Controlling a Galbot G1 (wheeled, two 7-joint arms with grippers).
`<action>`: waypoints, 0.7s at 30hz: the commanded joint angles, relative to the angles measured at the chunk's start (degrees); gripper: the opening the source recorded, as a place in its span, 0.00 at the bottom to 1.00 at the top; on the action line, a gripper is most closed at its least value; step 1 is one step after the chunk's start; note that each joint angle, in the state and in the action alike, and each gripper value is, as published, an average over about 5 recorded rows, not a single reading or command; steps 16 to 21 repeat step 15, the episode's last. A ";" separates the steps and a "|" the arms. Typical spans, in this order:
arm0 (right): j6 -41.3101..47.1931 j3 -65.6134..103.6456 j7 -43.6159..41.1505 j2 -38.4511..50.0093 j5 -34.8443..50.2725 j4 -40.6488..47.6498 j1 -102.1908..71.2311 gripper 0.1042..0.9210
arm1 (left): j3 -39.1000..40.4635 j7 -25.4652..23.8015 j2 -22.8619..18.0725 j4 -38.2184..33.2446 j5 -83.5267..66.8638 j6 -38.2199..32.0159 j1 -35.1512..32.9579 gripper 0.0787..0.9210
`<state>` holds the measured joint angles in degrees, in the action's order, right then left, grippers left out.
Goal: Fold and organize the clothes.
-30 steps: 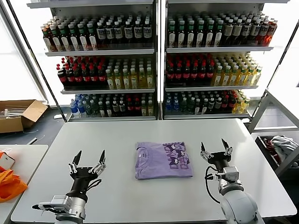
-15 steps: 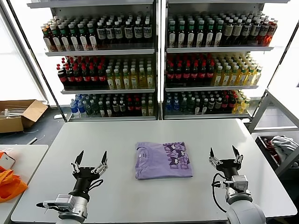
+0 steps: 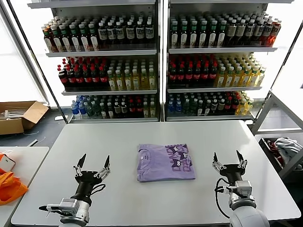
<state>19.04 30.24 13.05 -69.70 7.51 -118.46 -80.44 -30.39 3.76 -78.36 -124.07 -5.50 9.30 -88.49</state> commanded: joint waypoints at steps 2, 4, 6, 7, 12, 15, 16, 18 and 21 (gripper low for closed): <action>0.16 -0.59 -0.02 -0.11 -0.20 -0.35 -0.18 0.88 | -0.31 -1.47 -0.30 -0.83 2.65 1.21 -0.48 0.88; 0.17 -0.69 -0.02 -0.08 -0.26 -0.36 -0.12 0.88 | -0.27 -1.46 -0.45 -0.93 2.61 1.28 -0.53 0.88; 0.18 -0.66 0.01 0.02 -0.25 -0.33 -0.08 0.88 | -0.25 -1.46 -0.52 -0.96 2.51 1.36 -0.61 0.88; 0.20 -0.62 0.03 0.09 -0.23 -0.29 -0.06 0.88 | -0.25 -1.45 -0.52 -0.97 2.35 1.41 -0.66 0.88; 0.20 -0.36 0.07 0.26 -0.14 -0.06 -0.08 0.88 | -0.36 -1.24 -0.36 -1.37 0.24 2.56 -0.69 0.88; 0.15 -0.34 0.06 0.24 -0.14 -0.06 -0.17 0.88 | -0.45 -1.19 -0.30 -1.57 -0.50 2.90 -0.64 0.88; 0.15 -0.34 0.06 0.24 -0.14 -0.06 -0.17 0.88 | -0.45 -1.19 -0.30 -1.57 -0.50 2.90 -0.64 0.88; 0.15 -0.34 0.06 0.24 -0.14 -0.06 -0.17 0.88 | -0.45 -1.19 -0.30 -1.57 -0.50 2.90 -0.64 0.88; 0.15 -0.34 0.06 0.24 -0.14 -0.06 -0.17 0.88 | -0.45 -1.19 -0.30 -1.57 -0.50 2.90 -0.64 0.88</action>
